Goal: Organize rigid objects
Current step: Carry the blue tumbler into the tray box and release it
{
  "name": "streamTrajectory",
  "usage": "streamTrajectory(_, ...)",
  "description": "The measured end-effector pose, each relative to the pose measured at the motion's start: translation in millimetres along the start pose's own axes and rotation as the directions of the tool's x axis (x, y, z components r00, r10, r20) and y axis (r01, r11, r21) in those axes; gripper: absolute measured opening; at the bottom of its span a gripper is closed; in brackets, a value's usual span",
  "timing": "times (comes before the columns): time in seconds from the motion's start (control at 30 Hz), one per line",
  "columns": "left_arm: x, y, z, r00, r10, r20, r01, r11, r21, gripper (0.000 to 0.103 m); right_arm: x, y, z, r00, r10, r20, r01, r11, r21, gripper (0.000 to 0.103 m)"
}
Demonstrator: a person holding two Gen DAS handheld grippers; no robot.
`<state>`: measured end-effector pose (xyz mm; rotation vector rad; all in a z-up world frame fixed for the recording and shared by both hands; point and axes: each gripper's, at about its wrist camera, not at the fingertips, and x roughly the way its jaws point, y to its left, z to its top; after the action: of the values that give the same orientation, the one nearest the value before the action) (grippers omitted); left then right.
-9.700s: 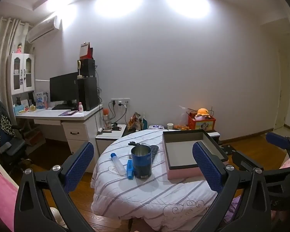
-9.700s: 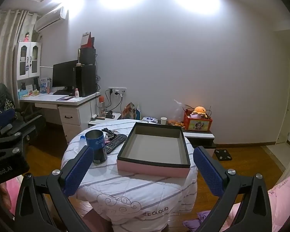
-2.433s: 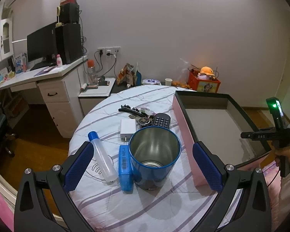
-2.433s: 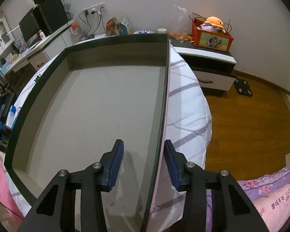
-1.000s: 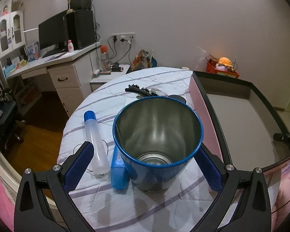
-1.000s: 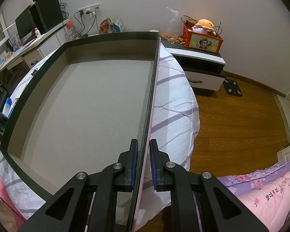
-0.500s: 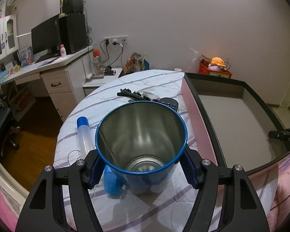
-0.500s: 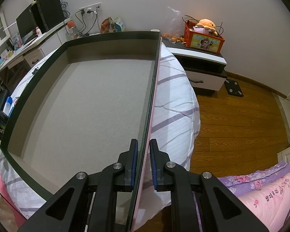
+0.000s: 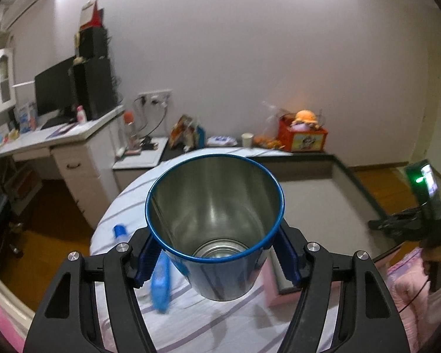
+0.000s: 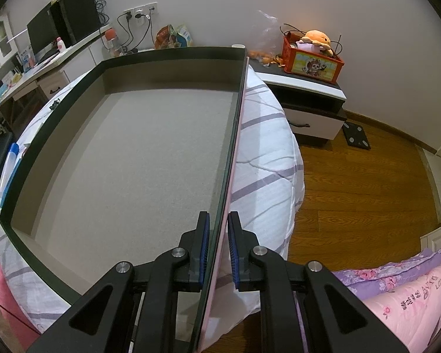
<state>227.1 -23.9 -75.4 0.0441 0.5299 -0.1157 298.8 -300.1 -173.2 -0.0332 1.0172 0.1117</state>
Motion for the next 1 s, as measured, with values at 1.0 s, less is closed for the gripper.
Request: streamTrajectory(1.0, 102.5, -156.0, 3.7, 0.951, -0.264, -0.160, 0.280, 0.956, 0.085, 0.069, -0.6, 0.8, 1.2, 1.000, -0.004, 0.001, 0.004, 1.000, -0.015, 0.014)
